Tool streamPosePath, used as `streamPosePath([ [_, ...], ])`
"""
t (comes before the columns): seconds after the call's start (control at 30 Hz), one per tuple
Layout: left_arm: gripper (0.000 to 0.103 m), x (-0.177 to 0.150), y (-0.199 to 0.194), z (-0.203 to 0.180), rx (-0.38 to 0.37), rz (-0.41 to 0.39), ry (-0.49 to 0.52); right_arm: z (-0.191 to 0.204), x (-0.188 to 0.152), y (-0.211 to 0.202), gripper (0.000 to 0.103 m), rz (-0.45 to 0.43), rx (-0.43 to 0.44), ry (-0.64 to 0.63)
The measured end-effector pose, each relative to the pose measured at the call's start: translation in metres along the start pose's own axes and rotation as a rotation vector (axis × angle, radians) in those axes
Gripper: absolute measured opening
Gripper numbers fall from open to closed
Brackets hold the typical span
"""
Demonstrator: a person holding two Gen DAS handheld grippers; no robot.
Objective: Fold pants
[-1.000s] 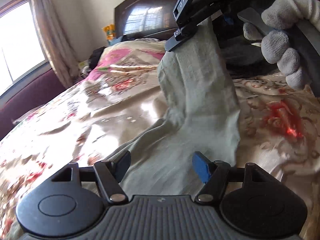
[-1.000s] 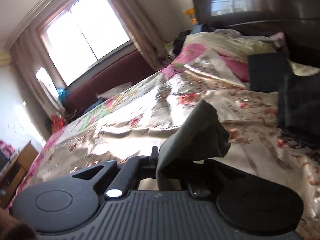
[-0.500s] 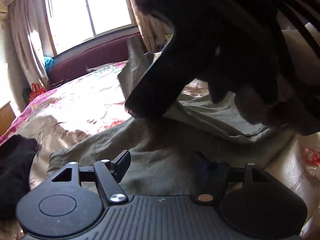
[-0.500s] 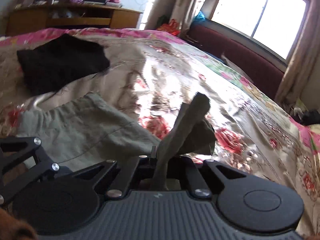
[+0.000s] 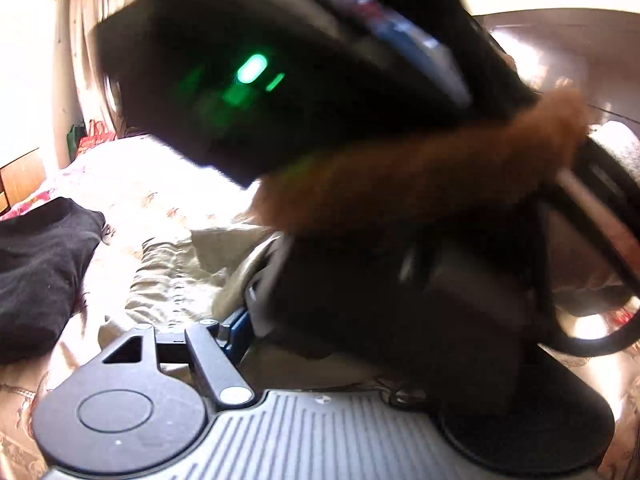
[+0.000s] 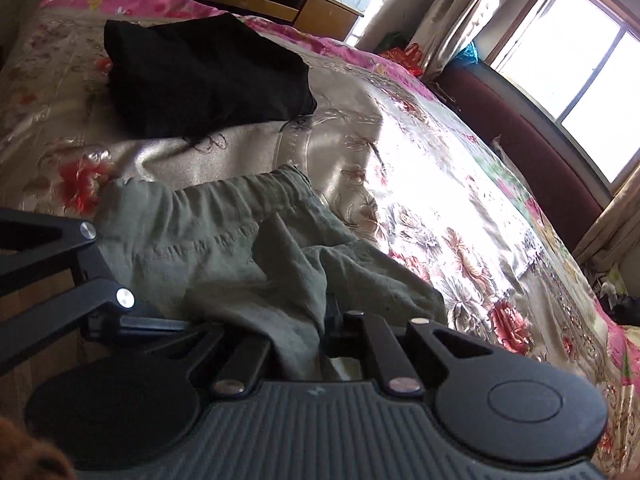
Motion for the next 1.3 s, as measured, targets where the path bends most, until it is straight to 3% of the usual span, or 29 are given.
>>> streamPosePath([
  [0.13,0.084,0.005,0.001,0.008,0.066,-0.039,-0.007,-0.032,0.012,-0.013,0.005,-0.038,0.054,0.225],
  [0.27,0.084,0.007,-0.004,0.018,0.101,-0.067,-0.047,-0.057,0.027,-0.025,0.005,-0.157,0.121,0.444],
  [0.37,0.084,0.004,-0.006,0.018,0.112,-0.059,-0.047,-0.029,0.037,-0.013,0.006,-0.136,0.070,0.237],
  [0.47,0.084,-0.002,-0.010,0.021,0.129,-0.038,-0.026,0.002,0.027,0.007,0.009,-0.017,0.156,0.098],
  [0.5,0.084,-0.005,-0.012,0.022,0.129,-0.028,-0.022,0.009,0.024,0.008,0.011,-0.020,0.176,0.078],
  [0.57,0.084,-0.009,-0.023,0.024,0.133,-0.006,-0.010,0.016,0.021,0.003,0.014,-0.053,0.221,0.074],
  [0.67,0.084,-0.012,-0.033,0.025,0.144,0.015,0.031,0.016,0.022,-0.003,0.034,-0.074,0.286,0.088],
  [0.73,0.084,-0.013,-0.037,0.024,0.158,0.022,0.062,0.013,0.020,-0.008,0.038,-0.078,0.330,0.074],
  [0.8,0.084,-0.013,-0.042,0.024,0.170,0.037,0.091,0.004,0.014,-0.017,0.050,-0.083,0.368,0.110],
  [0.93,0.084,-0.013,-0.062,0.024,0.200,0.047,0.137,-0.023,-0.003,-0.044,0.051,-0.122,0.415,0.257],
  [1.03,0.084,0.004,-0.074,0.018,0.199,-0.014,0.157,-0.054,-0.030,-0.064,0.051,-0.125,0.333,0.394],
  [1.13,0.090,0.030,-0.053,0.018,0.166,-0.113,0.168,-0.095,-0.075,-0.077,0.052,-0.072,0.157,0.526],
  [1.2,0.090,0.045,-0.029,0.008,0.129,-0.145,0.186,-0.130,-0.118,-0.083,0.052,0.010,0.029,0.666],
  [1.27,0.090,0.049,0.001,0.000,0.107,-0.125,0.220,-0.161,-0.165,-0.088,0.052,0.045,-0.049,0.828],
  [1.3,0.091,0.046,0.018,-0.003,0.111,-0.068,0.231,-0.174,-0.186,-0.087,0.054,0.065,-0.070,0.910],
])
Point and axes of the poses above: each gripper's, at about its wrist camera, not at the fingertips, and y roughly the way its jaws point, z to its left, x to its top, the point moved 1 cm from there along y, roughly the way its jaws point, and after that the axes turned 2 degrees about -y, right-handed, at the moved point
